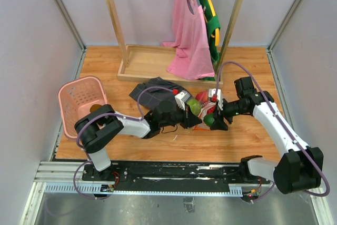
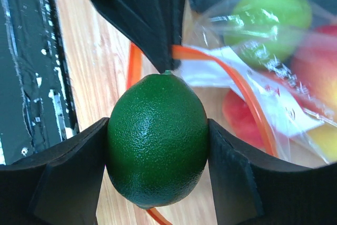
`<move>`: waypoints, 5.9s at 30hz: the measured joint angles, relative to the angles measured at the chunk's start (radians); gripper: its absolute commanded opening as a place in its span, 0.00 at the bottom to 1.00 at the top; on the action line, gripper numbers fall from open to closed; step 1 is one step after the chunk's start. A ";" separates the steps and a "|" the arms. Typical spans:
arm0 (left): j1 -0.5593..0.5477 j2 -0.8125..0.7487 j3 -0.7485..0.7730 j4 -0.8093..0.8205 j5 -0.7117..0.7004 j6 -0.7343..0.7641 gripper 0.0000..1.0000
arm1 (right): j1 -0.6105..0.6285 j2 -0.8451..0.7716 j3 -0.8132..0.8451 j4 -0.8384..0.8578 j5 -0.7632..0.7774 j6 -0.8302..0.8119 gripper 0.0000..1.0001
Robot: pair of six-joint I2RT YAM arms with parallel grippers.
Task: Open the zip-top bag and remove the fake food
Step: Pick up the fake fruit from the zipper food storage bag.
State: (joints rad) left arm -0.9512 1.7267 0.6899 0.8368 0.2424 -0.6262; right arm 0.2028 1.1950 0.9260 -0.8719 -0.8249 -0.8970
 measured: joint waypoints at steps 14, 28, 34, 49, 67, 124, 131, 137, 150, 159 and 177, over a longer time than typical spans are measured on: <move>0.001 -0.005 -0.004 0.003 0.002 -0.050 0.44 | -0.050 -0.050 -0.002 -0.005 -0.290 -0.173 0.01; 0.010 -0.277 -0.103 -0.002 -0.092 -0.069 0.75 | -0.164 -0.060 0.153 -0.150 -0.459 -0.278 0.01; 0.019 -0.465 -0.183 0.000 -0.127 -0.061 0.96 | -0.165 -0.091 0.226 -0.230 -0.497 -0.307 0.01; 0.022 -0.877 -0.232 -0.007 -0.153 -0.169 0.91 | -0.117 -0.125 0.324 -0.338 -0.484 -0.343 0.02; -0.129 -0.744 0.028 -0.344 -0.371 -0.172 0.93 | 0.065 -0.103 0.382 -0.280 -0.317 -0.273 0.02; -0.169 -0.396 0.174 -0.323 -0.338 -0.326 0.31 | 0.125 -0.067 0.419 -0.253 -0.227 -0.237 0.03; -0.169 -0.396 0.174 -0.322 -0.330 -0.330 0.00 | 0.130 -0.080 0.408 -0.241 -0.217 -0.222 0.38; -0.169 -0.406 0.146 -0.286 -0.332 -0.337 0.00 | 0.131 -0.091 0.393 -0.217 -0.221 -0.198 0.79; -0.158 -0.506 0.098 -0.227 -0.327 -0.354 0.00 | 0.131 -0.091 0.385 -0.167 -0.211 -0.149 0.98; -0.157 -0.572 0.088 -0.339 -0.343 -0.301 0.00 | 0.110 -0.120 0.366 -0.164 -0.232 -0.153 0.98; -0.137 -0.751 0.328 -1.058 -0.620 0.041 0.00 | -0.027 -0.168 0.169 -0.122 -0.328 -0.185 0.98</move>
State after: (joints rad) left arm -1.0885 0.9760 1.0176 -0.2214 -0.3771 -0.5850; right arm 0.1757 1.0267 1.0946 -0.9943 -1.1526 -1.0824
